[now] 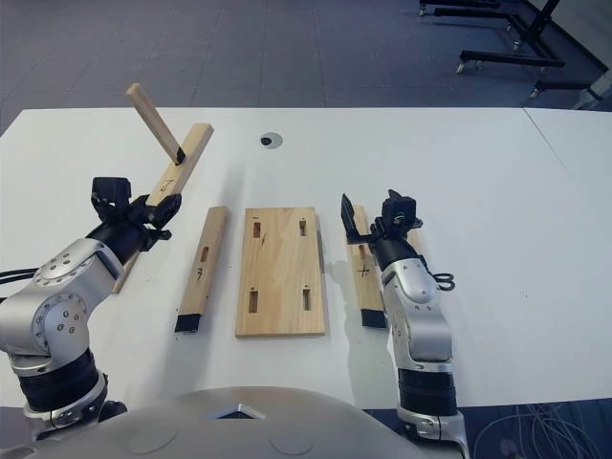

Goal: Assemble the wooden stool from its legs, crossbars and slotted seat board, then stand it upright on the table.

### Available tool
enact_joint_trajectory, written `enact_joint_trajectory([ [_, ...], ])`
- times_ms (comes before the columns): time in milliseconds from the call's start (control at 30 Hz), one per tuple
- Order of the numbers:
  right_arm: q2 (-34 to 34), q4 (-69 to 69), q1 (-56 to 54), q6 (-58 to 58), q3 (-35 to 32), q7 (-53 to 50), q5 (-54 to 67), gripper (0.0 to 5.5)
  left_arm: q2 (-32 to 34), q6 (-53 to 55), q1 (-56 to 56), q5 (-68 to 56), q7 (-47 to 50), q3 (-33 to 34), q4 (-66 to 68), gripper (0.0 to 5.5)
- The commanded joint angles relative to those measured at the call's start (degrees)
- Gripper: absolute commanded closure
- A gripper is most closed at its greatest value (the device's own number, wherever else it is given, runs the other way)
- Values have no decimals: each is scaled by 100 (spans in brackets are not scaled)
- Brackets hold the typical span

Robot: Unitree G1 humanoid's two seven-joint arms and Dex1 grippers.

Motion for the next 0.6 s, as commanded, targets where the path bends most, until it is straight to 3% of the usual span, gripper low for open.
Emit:
enact_joint_trajectory([
  [33, -42, 198, -388, -157, -92, -36, -58, 60, -366, -495, -443, -614, -300, 263, 287, 346],
  [133, -138, 432, -1016, -137, -428, 37, 266, 60, -725, -593, -674, -1519, -660, 487, 604, 346],
  [267, -101, 883, -2050, 421, -1159, 512, 1759, 60, -913, -328, -719, -2983, -1176, 553, 887, 346],
  [467, -54, 1300, -2982, 1721, -1840, 1320, 4355, 60, -749, 48, -741, -5331, -1182, 606, 1596, 346],
  [600, 21, 1327, -3192, 2172, -2060, 1502, 5454, 60, -570, -87, -657, -6048, -1060, 415, 1759, 346],
])
